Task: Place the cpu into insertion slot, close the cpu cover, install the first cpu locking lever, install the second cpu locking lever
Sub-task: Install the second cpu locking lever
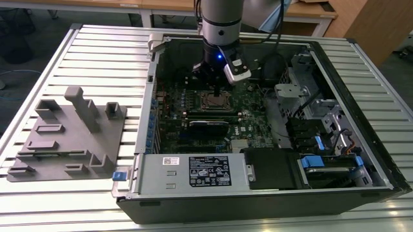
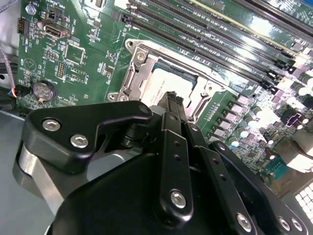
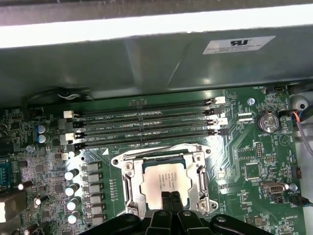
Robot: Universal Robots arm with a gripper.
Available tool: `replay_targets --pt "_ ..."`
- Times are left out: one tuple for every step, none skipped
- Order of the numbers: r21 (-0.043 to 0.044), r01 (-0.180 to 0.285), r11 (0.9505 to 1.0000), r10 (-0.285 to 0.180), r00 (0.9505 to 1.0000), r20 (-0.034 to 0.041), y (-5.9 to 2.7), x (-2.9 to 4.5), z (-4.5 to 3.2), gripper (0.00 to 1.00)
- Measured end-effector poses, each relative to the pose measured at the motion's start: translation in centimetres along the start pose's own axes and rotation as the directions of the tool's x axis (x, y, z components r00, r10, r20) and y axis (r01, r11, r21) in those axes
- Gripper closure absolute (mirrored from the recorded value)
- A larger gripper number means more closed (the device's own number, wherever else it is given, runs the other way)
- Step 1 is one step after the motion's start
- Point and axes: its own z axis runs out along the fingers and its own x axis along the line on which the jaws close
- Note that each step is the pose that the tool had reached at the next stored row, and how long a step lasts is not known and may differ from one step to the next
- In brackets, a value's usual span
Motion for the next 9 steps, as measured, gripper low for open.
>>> replay_targets --pt "-0.0001 0.0 1.0 0.0 1.0 0.0001 -0.1 -0.01 0.0 0.89" --pt "0.0001 0.0 1.0 0.0 1.0 0.0 -0.23 -0.02 -0.01 0.89" --pt "0.0 0.0 1.0 0.0 1.0 0.0 -0.37 -0.04 -0.01 0.89" --pt "0.0 0.0 1.0 0.0 1.0 0.0 -0.58 -0.07 -0.02 0.89" --pt "0.0 0.0 1.0 0.0 1.0 0.0 -0.8 -0.09 -0.02 0.89" --pt "-0.0001 0.0 1.0 0.0 1.0 0.0001 -1.03 -0.12 -0.03 0.89" --pt "0.0 0.0 1.0 0.0 1.0 0.0001 -1.22 -0.14 -0.04 0.89" --pt "0.0001 0.0 1.0 0.0 1.0 0.0 -1.37 -0.16 -0.04 0.89" --pt "0.0 0.0 1.0 0.0 1.0 0.0001 -1.53 -0.18 -0.05 0.89"
